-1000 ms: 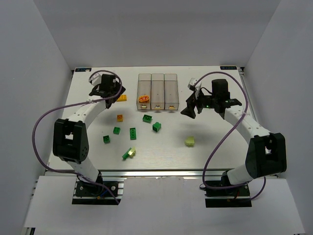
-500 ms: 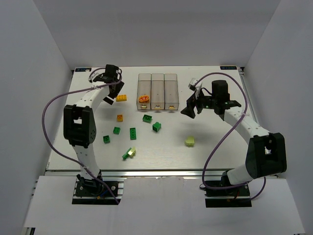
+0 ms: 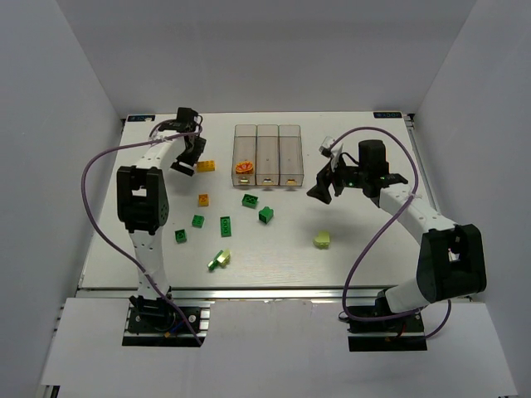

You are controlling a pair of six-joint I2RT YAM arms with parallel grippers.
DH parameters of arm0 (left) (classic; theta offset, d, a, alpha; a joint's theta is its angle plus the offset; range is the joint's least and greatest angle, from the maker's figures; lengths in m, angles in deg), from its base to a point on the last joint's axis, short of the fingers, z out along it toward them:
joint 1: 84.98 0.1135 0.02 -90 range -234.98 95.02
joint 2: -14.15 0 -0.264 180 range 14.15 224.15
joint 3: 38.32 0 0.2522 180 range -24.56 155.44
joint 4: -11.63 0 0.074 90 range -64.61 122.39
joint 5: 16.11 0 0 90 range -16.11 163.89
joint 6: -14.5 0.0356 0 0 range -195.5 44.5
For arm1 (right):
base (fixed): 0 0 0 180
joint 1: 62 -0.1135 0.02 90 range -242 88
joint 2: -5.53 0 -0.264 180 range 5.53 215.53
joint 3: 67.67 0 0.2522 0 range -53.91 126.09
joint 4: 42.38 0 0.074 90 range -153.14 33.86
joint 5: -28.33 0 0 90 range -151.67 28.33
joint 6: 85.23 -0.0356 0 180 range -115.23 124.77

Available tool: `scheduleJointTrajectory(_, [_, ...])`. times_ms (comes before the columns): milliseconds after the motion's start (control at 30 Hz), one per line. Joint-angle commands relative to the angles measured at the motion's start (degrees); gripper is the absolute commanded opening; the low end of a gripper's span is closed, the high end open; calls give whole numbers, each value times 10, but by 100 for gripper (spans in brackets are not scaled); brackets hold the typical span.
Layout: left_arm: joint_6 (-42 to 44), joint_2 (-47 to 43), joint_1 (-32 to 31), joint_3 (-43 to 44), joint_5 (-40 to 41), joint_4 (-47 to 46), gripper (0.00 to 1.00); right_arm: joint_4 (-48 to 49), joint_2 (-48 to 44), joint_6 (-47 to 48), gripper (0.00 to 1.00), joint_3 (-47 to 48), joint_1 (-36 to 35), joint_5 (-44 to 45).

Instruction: Sort the legos into containers by color

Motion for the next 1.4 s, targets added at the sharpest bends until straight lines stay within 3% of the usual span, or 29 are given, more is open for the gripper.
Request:
scheduleJointTrajectory(0, [-27, 6, 2, 14, -17, 10, 88, 22, -20, 0, 80, -5, 2, -1])
scheduleJointTrajectory(500, [-60, 44, 8, 16, -68, -32, 85, 15, -24, 7, 80, -13, 3, 2])
scheduleJointTrajectory(833, [-99, 74, 17, 23, -91, -37, 71, 10, -27, 10, 80, -16, 3, 2])
scheduleJointTrajectory(1367, [-83, 83, 31, 2, -102, -5, 66, 4, -29, 17, 80, -11, 3, 2])
